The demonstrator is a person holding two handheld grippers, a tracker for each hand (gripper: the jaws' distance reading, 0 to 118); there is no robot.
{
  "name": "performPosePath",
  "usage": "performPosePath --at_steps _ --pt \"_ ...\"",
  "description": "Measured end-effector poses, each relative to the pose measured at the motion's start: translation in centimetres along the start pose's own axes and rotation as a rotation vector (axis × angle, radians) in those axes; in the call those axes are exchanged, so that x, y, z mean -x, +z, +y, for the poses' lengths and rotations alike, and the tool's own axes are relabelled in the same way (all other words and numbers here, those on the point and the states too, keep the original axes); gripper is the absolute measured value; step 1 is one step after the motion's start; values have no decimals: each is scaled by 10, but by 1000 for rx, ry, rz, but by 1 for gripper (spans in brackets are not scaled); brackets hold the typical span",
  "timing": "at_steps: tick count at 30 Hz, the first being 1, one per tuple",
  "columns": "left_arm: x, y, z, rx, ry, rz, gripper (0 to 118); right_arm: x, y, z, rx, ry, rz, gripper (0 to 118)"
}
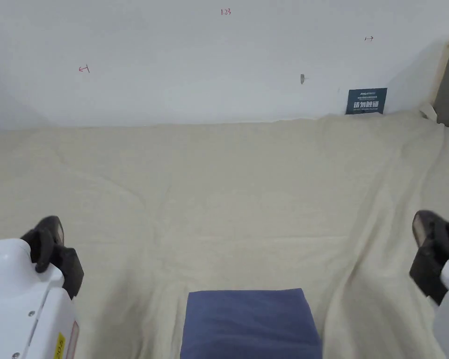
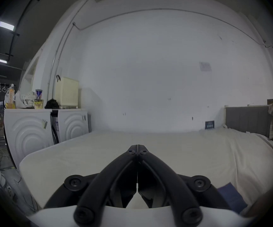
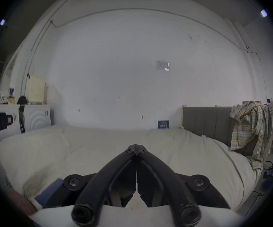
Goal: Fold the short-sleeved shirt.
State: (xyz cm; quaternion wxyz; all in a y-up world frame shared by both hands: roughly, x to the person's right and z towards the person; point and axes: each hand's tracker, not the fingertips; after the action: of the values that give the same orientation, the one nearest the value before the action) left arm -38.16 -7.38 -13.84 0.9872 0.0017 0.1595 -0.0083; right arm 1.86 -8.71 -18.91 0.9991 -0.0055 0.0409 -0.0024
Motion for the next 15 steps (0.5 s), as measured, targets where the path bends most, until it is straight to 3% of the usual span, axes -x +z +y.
performPosePath --at_steps 4,9,15 --pt "-7 6 -4 -12 -10 -15 0 0 8 -14 30 -24 -13 0" --pt "-15 3 -1 -16 -10 -29 0 -3 5 -11 28 9 18 0" --pt "-19 3 -5 -1 -26 -38 0 -12 2 -7 28 -57 -9 0"
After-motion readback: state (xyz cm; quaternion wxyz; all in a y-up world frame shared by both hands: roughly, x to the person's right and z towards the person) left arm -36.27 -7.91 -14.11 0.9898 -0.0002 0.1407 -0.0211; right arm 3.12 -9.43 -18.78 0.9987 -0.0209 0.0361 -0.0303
